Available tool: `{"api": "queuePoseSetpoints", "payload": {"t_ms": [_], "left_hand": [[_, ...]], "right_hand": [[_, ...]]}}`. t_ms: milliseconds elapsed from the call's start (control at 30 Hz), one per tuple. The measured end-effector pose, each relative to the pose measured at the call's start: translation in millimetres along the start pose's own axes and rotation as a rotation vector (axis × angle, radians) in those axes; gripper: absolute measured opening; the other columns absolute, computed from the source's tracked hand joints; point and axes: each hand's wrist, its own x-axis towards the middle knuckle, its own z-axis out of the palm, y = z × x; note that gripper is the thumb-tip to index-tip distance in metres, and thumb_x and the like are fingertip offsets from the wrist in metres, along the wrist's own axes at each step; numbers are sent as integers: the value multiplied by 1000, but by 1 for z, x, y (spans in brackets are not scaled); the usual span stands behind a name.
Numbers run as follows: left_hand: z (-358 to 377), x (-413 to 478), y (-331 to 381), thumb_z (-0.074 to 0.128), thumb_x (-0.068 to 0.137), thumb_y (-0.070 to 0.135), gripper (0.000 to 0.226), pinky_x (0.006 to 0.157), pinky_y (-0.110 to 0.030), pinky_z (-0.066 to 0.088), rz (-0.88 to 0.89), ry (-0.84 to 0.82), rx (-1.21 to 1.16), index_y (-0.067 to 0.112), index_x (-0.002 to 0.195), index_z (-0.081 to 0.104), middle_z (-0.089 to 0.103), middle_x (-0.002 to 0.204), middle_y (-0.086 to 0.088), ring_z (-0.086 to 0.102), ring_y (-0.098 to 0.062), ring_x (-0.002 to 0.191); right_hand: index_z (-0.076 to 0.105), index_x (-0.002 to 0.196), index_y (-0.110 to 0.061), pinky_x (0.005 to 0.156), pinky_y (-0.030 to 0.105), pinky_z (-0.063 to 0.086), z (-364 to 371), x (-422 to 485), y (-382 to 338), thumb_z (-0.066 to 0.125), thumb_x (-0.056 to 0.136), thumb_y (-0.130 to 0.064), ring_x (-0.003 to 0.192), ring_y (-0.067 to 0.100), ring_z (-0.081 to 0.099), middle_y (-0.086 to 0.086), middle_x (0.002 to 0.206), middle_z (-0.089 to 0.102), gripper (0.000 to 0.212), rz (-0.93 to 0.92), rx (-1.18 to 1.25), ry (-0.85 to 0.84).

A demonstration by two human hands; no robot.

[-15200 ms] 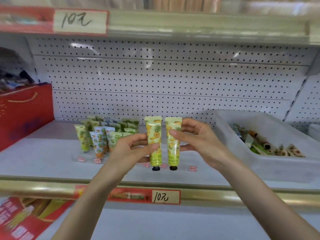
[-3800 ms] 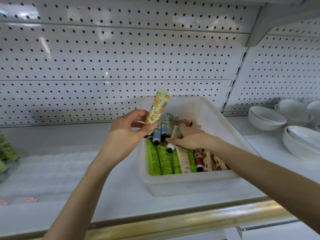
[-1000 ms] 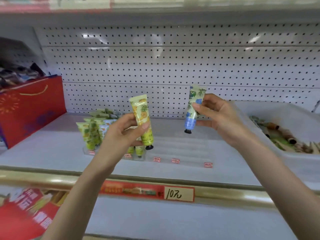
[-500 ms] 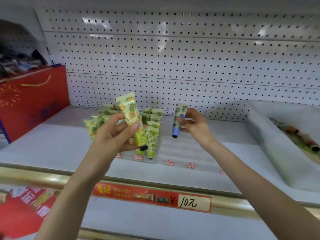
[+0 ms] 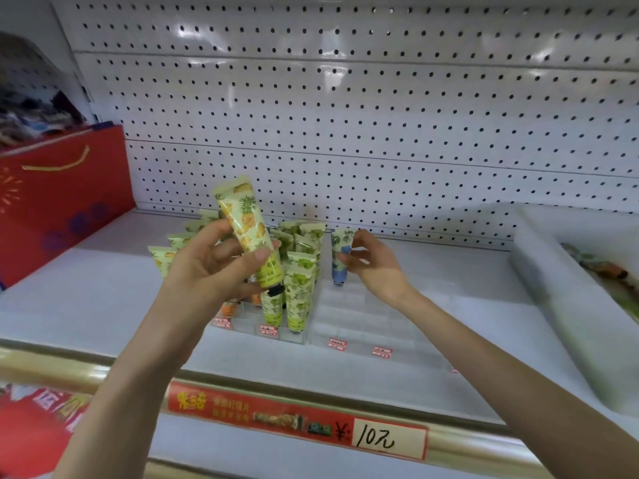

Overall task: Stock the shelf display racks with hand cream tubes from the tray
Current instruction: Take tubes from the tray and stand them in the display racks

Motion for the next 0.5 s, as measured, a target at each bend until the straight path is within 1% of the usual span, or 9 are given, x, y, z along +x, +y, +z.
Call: {"api": "queuePoseSetpoints", "payload": {"t_ms": [33, 67, 133, 167, 233, 300, 367, 433, 500], "left_hand": [[1, 0, -1, 64, 70, 20, 41, 62, -22, 56, 5, -1, 3, 15, 110, 58, 72, 100, 1, 69, -17, 89], [3, 0, -2, 64, 69, 19, 44, 63, -23, 56, 8, 3, 2, 14, 112, 56, 73, 100, 1, 69, -17, 89], [3, -1, -5, 65, 68, 18, 51, 63, -23, 57, 7, 27, -18, 10, 117, 51, 72, 99, -2, 69, -20, 89], [2, -2, -7, 66, 69, 18, 54, 63, -23, 56, 6, 35, -27, 7, 118, 50, 72, 100, -6, 68, -22, 91], [-1, -4, -9, 66, 69, 19, 54, 64, -23, 56, 7, 36, -22, 3, 118, 50, 68, 103, -16, 67, -24, 92], [-5, -5, -10, 66, 69, 20, 50, 64, -23, 57, 5, 34, -21, 2, 114, 53, 69, 102, -13, 67, -20, 87], [-9, -5, -9, 66, 69, 20, 43, 65, -24, 57, 10, 24, -16, 7, 109, 57, 70, 100, -8, 68, -19, 84], [-15, -5, -8, 67, 69, 22, 36, 66, -25, 57, 27, 14, 11, 15, 104, 61, 70, 100, -3, 69, -18, 82], [-20, -4, -6, 67, 69, 23, 31, 64, -23, 57, 46, 9, 22, 20, 100, 64, 70, 96, 3, 68, -13, 79]], "right_hand": [[49, 93, -13, 82, 38, 51, 0, 0, 1, 65, 86, -7, 93, 21, 59, 3, 93, 59, 18, -8, -12, -6], [49, 94, -13, 80, 31, 51, -1, -1, 1, 65, 86, -8, 92, 20, 59, 2, 93, 59, 18, -12, -14, -12], [49, 96, -13, 70, 11, 47, -2, -3, -1, 65, 86, -8, 90, 16, 58, 0, 94, 58, 19, -22, -11, -31], [49, 97, -13, 66, 5, 44, -2, -4, -3, 65, 86, -7, 89, 14, 57, 0, 94, 58, 21, -26, -15, -37], [50, 99, -13, 64, 2, 42, -3, -5, -3, 66, 85, -6, 89, 13, 57, -1, 95, 58, 23, -25, -6, -35], [51, 100, -14, 67, 3, 44, -5, -6, -3, 68, 84, -9, 90, 13, 58, -1, 96, 59, 24, -24, -7, -31], [53, 105, -13, 75, 9, 46, -8, -5, -6, 69, 84, -18, 96, 14, 59, 1, 101, 62, 27, -16, -53, -29], [55, 107, -14, 85, 23, 49, -12, -5, -12, 68, 83, -32, 99, 14, 60, 0, 103, 64, 33, 6, -74, -9], [56, 101, -22, 91, 35, 50, -14, -6, -24, 59, 85, -43, 96, 10, 60, -10, 99, 62, 27, -26, -76, 73]]}}
